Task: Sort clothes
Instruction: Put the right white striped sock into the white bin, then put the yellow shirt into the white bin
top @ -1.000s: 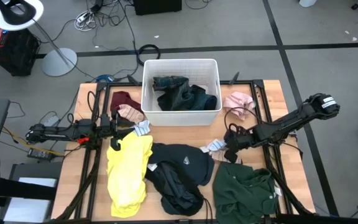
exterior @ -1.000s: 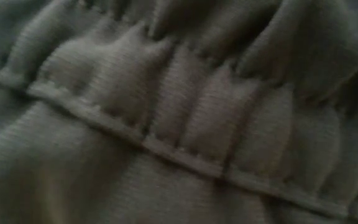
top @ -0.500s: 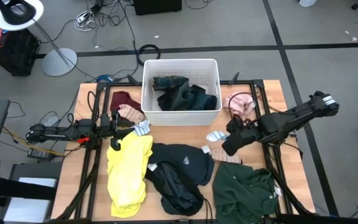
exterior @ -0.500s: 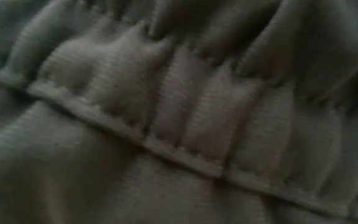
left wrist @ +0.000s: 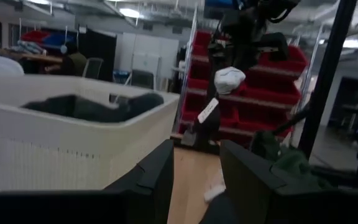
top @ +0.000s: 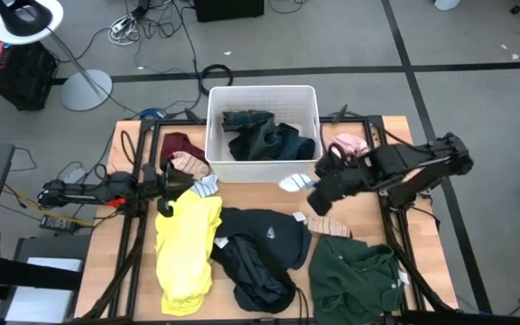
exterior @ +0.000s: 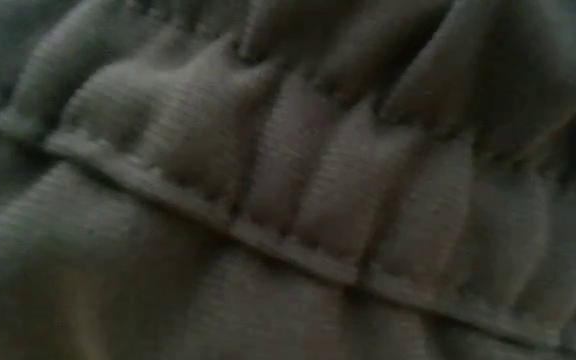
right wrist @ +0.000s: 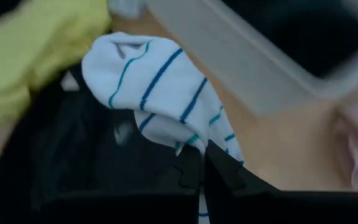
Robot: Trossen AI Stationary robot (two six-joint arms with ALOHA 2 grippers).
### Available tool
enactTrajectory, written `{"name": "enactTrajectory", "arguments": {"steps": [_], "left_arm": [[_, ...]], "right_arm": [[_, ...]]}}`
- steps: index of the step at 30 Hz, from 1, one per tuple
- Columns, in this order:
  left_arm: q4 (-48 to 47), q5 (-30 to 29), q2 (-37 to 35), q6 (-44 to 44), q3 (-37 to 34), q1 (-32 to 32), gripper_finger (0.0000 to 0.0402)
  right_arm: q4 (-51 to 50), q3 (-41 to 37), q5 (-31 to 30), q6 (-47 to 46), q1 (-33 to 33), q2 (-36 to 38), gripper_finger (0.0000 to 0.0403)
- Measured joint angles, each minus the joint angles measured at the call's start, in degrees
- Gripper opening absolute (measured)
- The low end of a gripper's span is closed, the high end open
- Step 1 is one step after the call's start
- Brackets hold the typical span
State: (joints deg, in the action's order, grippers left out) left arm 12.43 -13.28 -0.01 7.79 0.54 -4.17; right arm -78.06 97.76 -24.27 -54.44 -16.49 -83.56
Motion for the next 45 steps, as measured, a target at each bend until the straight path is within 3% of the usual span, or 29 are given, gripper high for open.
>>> {"name": "enactTrajectory", "arguments": {"steps": [7,15,24,31,39,45], "left_arm": [[3.61,-2.99,0.0,5.06,0.0,0.05,0.0137],[-1.29,-7.85,0.0,7.5,3.83,0.05,0.0137],[-22.53,-8.74,0.0,13.63,16.65,0.03,0.0137],[-31.1,-4.04,1.67,13.54,26.76,0.03,0.0137],[-45.56,-3.56,15.67,16.13,40.54,-0.01,0.0137],[-54.42,-2.29,30.32,19.98,49.19,-0.97,0.0137]], "right_arm": [[3.78,17.31,-4.6,14.87,8.31,-9.29,0.0],[17.69,24.7,2.68,32.27,19.45,-18.63,0.0],[23.16,24.83,10.75,33.24,27.03,-27.92,0.0017],[22.95,24.83,13.02,32.17,28.06,-31.0,0.0083],[22.44,24.93,13.11,35.11,27.97,-26.9,0.0174],[11.39,24.92,13.44,35.01,26.48,-21.59,0.021]]}}
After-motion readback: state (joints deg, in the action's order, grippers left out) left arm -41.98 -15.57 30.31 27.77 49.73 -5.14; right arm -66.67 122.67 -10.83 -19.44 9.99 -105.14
